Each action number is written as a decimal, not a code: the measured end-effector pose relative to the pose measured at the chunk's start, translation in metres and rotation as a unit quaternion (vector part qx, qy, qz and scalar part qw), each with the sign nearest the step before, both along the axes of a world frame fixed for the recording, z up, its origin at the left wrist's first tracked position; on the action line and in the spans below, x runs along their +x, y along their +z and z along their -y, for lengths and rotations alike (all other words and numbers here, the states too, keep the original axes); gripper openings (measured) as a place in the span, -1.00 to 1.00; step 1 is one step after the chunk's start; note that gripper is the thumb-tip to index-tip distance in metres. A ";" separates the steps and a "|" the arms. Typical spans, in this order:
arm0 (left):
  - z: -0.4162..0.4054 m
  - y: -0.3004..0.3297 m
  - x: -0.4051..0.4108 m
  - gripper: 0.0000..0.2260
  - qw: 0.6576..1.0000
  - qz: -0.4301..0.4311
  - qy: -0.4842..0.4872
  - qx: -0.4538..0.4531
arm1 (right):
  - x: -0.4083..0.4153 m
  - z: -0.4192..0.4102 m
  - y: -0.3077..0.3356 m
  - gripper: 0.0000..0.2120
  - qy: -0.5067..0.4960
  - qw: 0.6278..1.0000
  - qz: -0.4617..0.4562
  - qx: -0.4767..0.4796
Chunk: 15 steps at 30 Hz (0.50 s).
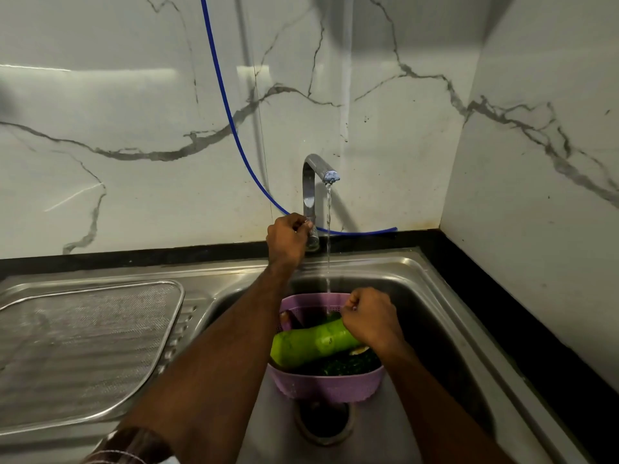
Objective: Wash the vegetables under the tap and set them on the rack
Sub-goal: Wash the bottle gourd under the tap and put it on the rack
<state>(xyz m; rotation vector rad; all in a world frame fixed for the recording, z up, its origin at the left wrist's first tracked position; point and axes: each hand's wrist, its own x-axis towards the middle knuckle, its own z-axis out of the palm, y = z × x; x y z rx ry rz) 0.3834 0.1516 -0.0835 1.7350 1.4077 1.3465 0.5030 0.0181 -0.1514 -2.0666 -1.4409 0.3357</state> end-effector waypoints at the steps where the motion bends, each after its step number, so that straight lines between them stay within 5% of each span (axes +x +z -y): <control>1: 0.001 -0.001 0.000 -0.80 1.000 0.004 -0.002 -0.004 | 0.001 -0.001 -0.001 -0.90 0.006 1.000 0.003 -0.003; 6: 0.024 -0.022 -0.011 -0.64 0.997 0.041 0.003 -0.058 | 0.005 -0.001 -0.008 -0.77 0.099 0.991 0.058 -0.063; 10: 0.063 -0.052 -0.033 -0.80 0.996 0.003 0.034 -0.088 | 0.000 0.001 -0.016 -0.50 0.208 0.959 0.136 -0.137; 15: 0.100 -0.074 -0.057 -0.90 0.990 0.006 0.075 -0.120 | -0.012 0.005 -0.015 -0.31 0.224 0.939 0.204 -0.163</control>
